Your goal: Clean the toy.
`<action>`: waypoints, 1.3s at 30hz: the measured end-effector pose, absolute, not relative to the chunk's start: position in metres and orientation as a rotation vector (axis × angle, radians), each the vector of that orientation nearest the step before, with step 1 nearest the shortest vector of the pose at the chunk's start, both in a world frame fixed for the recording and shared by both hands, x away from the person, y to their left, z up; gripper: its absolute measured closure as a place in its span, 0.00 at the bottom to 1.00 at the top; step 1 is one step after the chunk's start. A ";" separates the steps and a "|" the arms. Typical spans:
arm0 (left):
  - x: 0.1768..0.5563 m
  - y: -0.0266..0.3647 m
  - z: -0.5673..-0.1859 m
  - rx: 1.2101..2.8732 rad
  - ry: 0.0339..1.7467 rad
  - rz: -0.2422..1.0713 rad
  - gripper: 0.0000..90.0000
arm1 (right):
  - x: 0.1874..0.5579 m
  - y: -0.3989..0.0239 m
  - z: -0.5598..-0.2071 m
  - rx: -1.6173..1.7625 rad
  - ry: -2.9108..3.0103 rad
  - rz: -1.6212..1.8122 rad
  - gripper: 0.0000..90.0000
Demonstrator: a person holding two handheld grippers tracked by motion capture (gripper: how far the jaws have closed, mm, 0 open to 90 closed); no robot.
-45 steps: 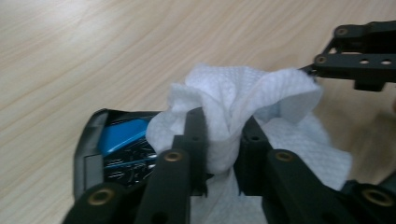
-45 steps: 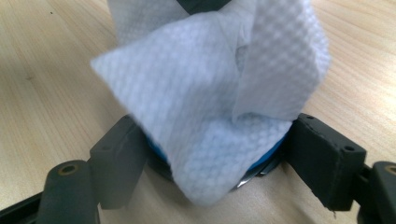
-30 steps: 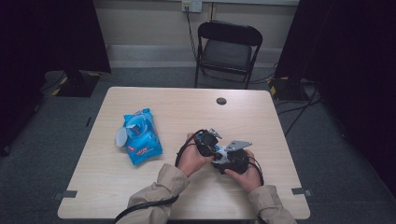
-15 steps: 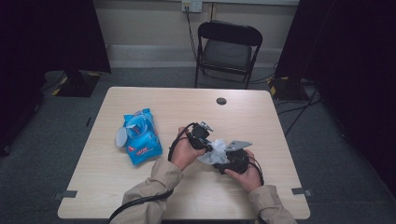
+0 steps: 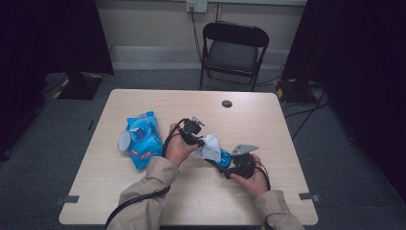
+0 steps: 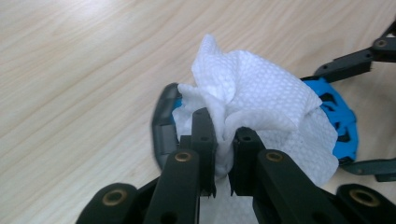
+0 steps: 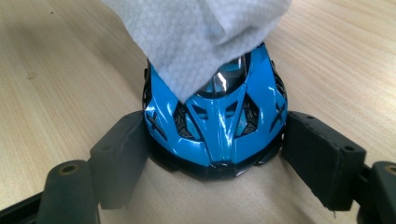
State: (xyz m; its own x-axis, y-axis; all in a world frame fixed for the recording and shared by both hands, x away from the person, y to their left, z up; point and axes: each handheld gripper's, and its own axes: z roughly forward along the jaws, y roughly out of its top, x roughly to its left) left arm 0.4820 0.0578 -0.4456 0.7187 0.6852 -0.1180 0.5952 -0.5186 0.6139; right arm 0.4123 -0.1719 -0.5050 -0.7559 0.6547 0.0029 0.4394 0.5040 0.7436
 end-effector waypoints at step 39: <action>0.470 0.079 -0.389 2.081 0.940 0.156 0.93 | 0.412 -0.172 -0.505 0.922 2.469 1.104 0.25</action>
